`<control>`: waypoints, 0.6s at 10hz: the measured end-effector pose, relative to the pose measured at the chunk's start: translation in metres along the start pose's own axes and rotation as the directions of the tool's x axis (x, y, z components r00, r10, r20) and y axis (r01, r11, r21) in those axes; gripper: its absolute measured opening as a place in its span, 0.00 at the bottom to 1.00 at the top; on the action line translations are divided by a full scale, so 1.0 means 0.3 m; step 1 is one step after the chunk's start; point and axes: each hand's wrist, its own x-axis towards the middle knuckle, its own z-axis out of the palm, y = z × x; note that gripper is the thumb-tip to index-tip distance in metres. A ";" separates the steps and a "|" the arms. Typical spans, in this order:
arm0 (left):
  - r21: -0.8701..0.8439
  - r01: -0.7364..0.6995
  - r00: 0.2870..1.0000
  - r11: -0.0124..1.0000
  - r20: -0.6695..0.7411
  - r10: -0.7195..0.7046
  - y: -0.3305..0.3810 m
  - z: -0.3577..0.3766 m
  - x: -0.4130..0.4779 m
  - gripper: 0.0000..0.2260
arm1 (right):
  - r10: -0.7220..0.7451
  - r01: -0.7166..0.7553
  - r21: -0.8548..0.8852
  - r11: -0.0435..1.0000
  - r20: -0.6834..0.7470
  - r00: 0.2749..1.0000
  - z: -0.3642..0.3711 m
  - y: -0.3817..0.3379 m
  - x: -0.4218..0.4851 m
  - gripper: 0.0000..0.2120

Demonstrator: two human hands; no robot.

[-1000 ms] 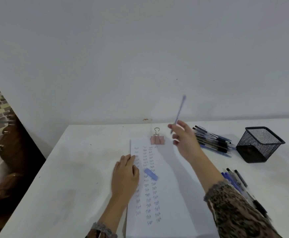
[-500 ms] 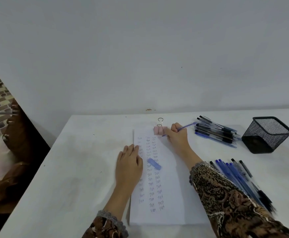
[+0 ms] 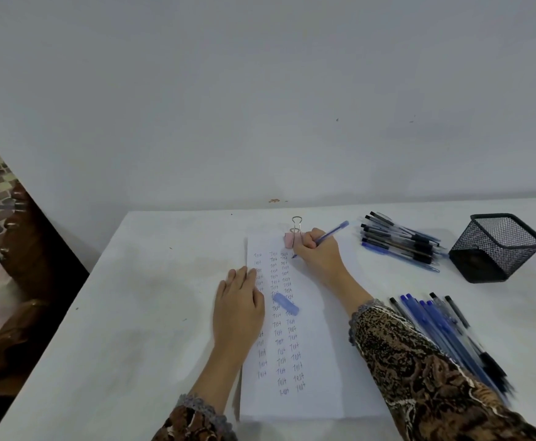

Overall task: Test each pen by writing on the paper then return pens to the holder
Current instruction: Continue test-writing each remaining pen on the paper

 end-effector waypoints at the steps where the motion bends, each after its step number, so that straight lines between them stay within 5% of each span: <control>1: 0.000 0.003 1.000 1.000 0.008 -0.003 0.000 -0.004 -0.002 0.20 | -0.015 0.015 -0.008 1.000 -0.014 1.000 -0.001 -0.003 0.005 0.20; 6: -0.024 0.010 1.000 1.000 0.007 -0.010 0.007 -0.012 -0.004 0.19 | -0.039 0.038 -0.004 0.999 -0.048 0.998 -0.001 0.002 0.011 0.24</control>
